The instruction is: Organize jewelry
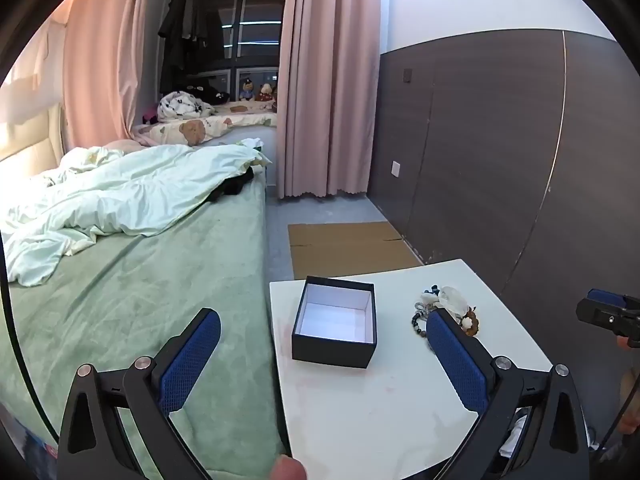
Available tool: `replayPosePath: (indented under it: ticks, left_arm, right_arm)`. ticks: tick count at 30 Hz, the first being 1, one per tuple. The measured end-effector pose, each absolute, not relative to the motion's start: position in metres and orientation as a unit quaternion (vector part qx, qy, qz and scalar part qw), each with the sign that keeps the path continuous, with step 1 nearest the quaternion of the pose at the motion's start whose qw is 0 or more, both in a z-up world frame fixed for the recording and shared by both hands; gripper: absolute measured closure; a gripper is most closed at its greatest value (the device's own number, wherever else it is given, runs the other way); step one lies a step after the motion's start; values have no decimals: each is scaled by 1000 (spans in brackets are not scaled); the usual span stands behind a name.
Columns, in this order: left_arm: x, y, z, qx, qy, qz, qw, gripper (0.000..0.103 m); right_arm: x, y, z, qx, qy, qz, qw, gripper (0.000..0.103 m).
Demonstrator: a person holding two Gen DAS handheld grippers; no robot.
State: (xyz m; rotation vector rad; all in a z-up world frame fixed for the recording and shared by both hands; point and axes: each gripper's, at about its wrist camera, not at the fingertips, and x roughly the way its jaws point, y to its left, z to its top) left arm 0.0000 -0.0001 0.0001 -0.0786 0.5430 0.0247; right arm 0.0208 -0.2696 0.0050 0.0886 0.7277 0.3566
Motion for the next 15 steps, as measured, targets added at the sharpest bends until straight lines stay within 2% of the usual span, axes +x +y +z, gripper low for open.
replayPosePath:
  ticks: [15]
  left_arm:
    - [-9, 1, -1, -60, 268, -18, 961, 0]
  right_arm:
    - [17, -267, 6, 40, 352, 172, 919, 0]
